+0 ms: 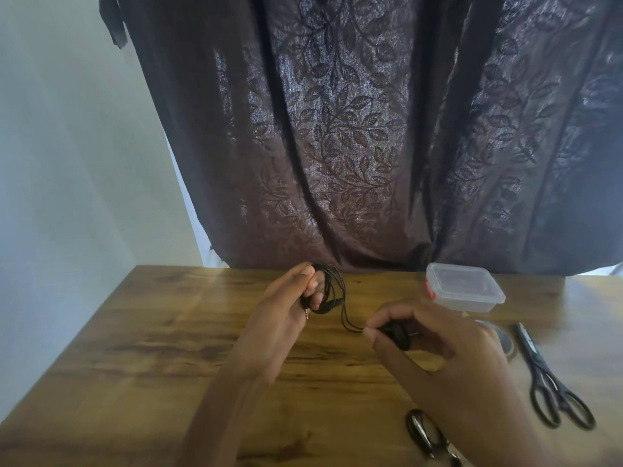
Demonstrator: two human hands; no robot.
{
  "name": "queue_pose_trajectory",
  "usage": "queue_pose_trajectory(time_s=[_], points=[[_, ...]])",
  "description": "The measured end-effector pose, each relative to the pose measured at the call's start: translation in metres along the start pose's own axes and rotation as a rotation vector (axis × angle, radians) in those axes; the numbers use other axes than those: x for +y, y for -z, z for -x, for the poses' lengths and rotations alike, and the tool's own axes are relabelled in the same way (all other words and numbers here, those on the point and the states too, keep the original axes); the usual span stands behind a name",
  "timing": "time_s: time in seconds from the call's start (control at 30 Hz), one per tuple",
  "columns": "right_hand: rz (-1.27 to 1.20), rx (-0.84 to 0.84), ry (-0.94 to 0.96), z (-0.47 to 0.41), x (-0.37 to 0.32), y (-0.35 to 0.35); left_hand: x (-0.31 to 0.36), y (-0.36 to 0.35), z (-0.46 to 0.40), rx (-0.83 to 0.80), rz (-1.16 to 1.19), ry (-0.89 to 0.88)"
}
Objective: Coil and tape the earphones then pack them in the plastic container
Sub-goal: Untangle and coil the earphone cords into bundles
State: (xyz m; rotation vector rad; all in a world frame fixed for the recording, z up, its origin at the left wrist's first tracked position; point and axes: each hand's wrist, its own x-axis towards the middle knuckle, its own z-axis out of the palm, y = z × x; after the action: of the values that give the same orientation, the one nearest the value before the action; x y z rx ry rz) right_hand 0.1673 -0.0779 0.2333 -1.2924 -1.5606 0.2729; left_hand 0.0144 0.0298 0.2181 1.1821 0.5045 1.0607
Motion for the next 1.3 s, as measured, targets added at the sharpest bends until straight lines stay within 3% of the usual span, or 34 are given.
queue_pose_trajectory(time_s=[0.13, 0.23, 0.33, 0.43, 0.5, 0.67, 0.83, 1.2, 1.3], points=[[-0.068, -0.012, -0.095, 0.001, 0.001, 0.000, 0.005, 0.000, 0.001, -0.017, -0.053, 0.029], [0.034, -0.002, -0.173, -0.003, 0.020, -0.001, 0.008, -0.001, 0.003, -0.042, 0.001, 0.050], [0.092, -0.162, -0.209, -0.002, 0.039, -0.012, 0.014, -0.003, 0.004, -0.110, 0.084, 0.065], [-0.168, -0.290, -0.339, -0.005, 0.049, -0.028, 0.019, -0.006, 0.006, -0.141, 0.026, 0.084], [-0.351, -0.360, -0.316, -0.006, 0.045, -0.032, 0.021, -0.009, 0.008, -0.164, -0.029, 0.082], [-0.629, -0.166, -0.250, -0.021, 0.031, -0.044, 0.021, -0.014, 0.012, -0.131, -0.199, 0.040], [-0.629, 0.048, -0.193, -0.020, 0.023, -0.061, 0.021, -0.014, 0.010, -0.068, -0.303, -0.041], [-0.584, 0.154, -0.303, -0.017, 0.010, -0.080, 0.004, -0.012, 0.013, -0.017, -0.028, -0.120], [-0.412, 0.109, -0.224, -0.025, 0.019, -0.075, -0.001, -0.007, 0.015, -0.008, 0.005, -0.119]])
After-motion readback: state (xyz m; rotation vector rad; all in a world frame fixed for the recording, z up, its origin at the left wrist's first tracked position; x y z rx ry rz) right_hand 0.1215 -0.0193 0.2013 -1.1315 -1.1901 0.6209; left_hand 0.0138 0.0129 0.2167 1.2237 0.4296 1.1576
